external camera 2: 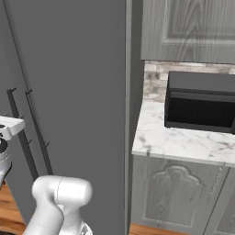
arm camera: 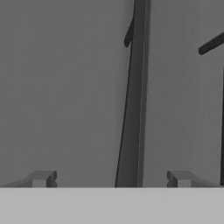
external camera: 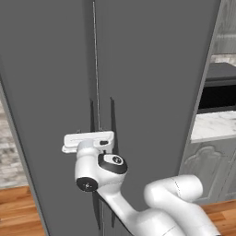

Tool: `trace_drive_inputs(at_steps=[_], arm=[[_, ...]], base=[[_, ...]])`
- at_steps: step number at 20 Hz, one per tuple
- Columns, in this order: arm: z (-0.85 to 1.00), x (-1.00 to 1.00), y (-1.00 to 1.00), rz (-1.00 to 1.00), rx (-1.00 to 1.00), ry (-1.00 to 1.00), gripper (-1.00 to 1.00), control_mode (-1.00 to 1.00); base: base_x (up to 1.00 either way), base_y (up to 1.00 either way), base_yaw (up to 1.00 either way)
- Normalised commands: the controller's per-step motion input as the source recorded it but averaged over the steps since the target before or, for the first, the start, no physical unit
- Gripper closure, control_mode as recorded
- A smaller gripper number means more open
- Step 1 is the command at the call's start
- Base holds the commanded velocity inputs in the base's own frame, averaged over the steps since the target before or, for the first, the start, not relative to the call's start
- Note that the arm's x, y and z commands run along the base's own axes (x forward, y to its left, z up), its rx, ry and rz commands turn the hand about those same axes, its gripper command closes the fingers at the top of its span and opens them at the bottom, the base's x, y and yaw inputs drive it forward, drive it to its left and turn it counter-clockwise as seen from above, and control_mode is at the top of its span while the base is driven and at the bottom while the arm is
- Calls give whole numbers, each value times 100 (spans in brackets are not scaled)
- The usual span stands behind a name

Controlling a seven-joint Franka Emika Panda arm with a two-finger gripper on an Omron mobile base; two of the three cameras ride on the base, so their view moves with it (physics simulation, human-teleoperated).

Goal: Open the freezer door, pick up the ice cube tray from the freezer, and place it on the dining counter.

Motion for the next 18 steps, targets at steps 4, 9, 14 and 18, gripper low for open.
trace_drive_inputs(at_steps=[4, 9, 14, 18], arm=[[0, 26, 0, 0, 0, 0, -100, -100], [0, 18, 0, 0, 0, 0, -100, -100], [0, 0, 0, 0, 0, 0, 100, -100], [0, 0, 0, 0, 0, 0, 100, -100]], base=[[0, 0, 0], [0, 0, 0], [0, 0, 0], [0, 0, 0]])
